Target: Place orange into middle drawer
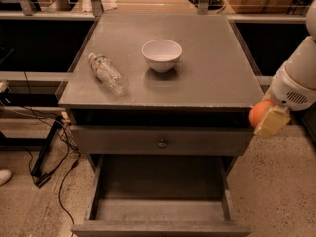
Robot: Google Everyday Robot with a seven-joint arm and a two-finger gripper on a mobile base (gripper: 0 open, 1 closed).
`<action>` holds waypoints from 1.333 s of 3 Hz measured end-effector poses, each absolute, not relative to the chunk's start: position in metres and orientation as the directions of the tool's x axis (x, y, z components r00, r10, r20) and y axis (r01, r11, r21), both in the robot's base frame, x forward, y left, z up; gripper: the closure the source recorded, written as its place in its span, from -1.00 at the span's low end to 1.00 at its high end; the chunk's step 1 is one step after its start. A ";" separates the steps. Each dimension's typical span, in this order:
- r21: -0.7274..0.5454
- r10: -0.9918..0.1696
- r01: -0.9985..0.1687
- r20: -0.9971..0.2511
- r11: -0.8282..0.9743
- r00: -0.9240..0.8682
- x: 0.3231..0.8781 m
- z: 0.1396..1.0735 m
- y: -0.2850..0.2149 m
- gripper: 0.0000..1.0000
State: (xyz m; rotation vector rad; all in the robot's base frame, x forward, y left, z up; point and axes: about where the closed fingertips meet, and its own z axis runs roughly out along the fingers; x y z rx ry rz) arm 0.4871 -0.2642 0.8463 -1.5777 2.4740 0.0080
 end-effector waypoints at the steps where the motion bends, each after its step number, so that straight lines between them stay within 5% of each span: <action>1: -0.070 -0.919 -0.928 -0.183 0.365 -0.348 0.460 0.846 -0.242 1.00; 3: -0.025 -0.929 -0.940 -0.161 0.341 -0.333 0.443 0.823 -0.231 1.00; 4: 0.075 -0.931 -0.944 -0.152 0.322 -0.330 0.428 0.736 -0.193 1.00</action>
Offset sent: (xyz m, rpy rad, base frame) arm -0.0236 0.0192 -0.0001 0.0173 0.0267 0.0603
